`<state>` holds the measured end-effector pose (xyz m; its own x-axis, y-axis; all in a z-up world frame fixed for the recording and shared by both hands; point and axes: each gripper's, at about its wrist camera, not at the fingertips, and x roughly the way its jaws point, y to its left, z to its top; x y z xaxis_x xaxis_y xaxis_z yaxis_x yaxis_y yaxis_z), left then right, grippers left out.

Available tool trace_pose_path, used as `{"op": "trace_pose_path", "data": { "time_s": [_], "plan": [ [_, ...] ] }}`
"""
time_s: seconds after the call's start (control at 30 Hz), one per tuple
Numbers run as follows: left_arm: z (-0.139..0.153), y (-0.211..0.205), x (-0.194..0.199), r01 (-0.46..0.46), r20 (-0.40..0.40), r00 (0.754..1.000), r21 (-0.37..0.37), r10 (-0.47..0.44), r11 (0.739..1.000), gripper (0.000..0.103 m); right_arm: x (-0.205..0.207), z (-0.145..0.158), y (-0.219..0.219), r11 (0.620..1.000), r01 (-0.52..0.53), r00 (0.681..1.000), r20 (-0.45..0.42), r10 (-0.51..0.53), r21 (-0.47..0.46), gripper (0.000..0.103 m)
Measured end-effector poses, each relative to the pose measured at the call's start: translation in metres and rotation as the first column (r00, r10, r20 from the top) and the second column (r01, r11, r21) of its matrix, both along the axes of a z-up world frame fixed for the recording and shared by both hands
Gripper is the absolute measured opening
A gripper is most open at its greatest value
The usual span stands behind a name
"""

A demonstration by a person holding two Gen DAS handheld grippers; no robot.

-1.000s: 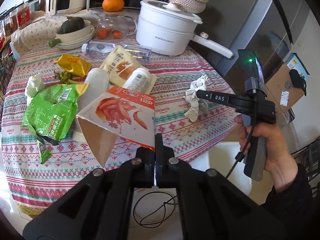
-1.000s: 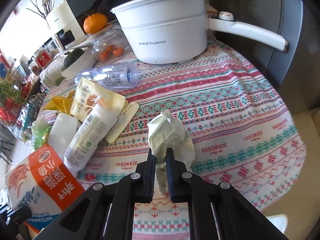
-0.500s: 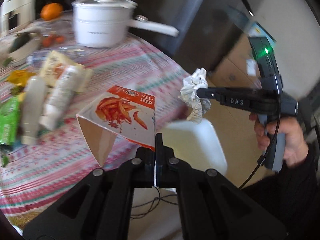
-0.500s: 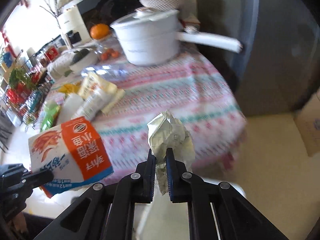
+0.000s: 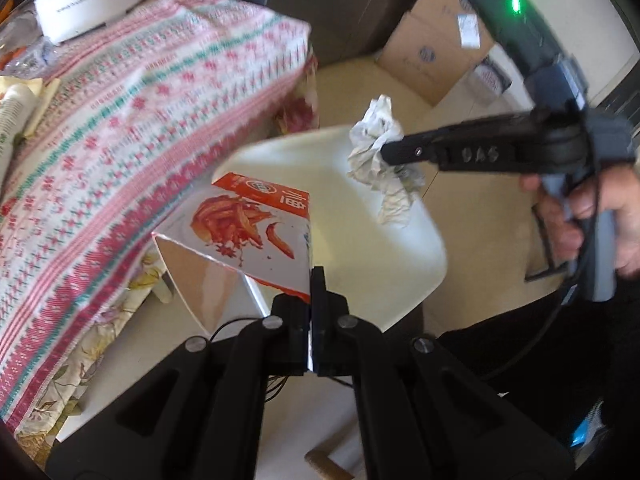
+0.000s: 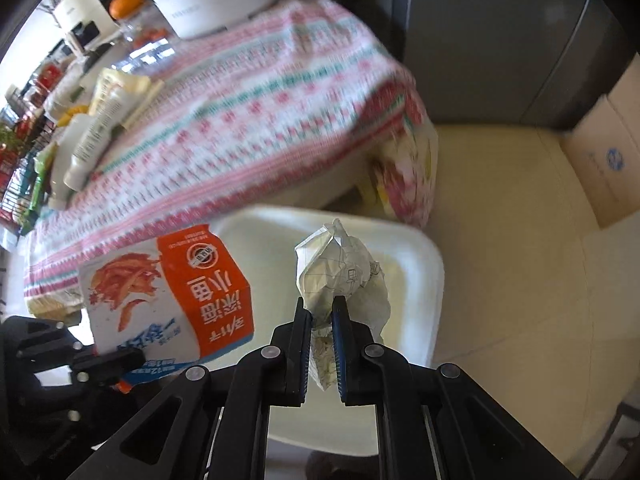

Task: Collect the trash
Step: 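Carry both items over the white bin and open both grippers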

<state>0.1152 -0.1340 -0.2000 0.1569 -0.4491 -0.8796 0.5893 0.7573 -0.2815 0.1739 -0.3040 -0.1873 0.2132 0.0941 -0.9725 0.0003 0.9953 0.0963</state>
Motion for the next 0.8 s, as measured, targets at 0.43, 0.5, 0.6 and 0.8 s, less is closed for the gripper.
{"op": "trace_pose_path", "data": {
  "time_s": [0.43,0.5,0.6,0.8],
  "plan": [
    [-0.011,-0.012,-0.009,0.068,0.065,0.995,0.046,-0.071,0.997,0.033,0.002,-0.027,-0.012,0.999,0.047,0.994,-0.101,-0.048,-0.014,0.035],
    [-0.008,-0.013,-0.007,0.063,0.081,0.995,0.044,-0.066,0.997,0.046,0.002,-0.023,-0.015,0.998,0.06,0.995,-0.085,-0.061,-0.018,0.052],
    [0.002,-0.009,-0.008,0.053,0.105,0.993,0.045,-0.058,0.998,0.051,0.002,-0.011,-0.017,0.998,0.061,0.997,-0.045,-0.062,-0.026,0.053],
    [0.017,0.009,-0.002,-0.027,0.146,0.989,0.054,0.019,0.998,0.067,0.004,0.009,-0.01,0.998,0.049,0.999,0.018,-0.049,-0.03,0.058]
  ]
}}
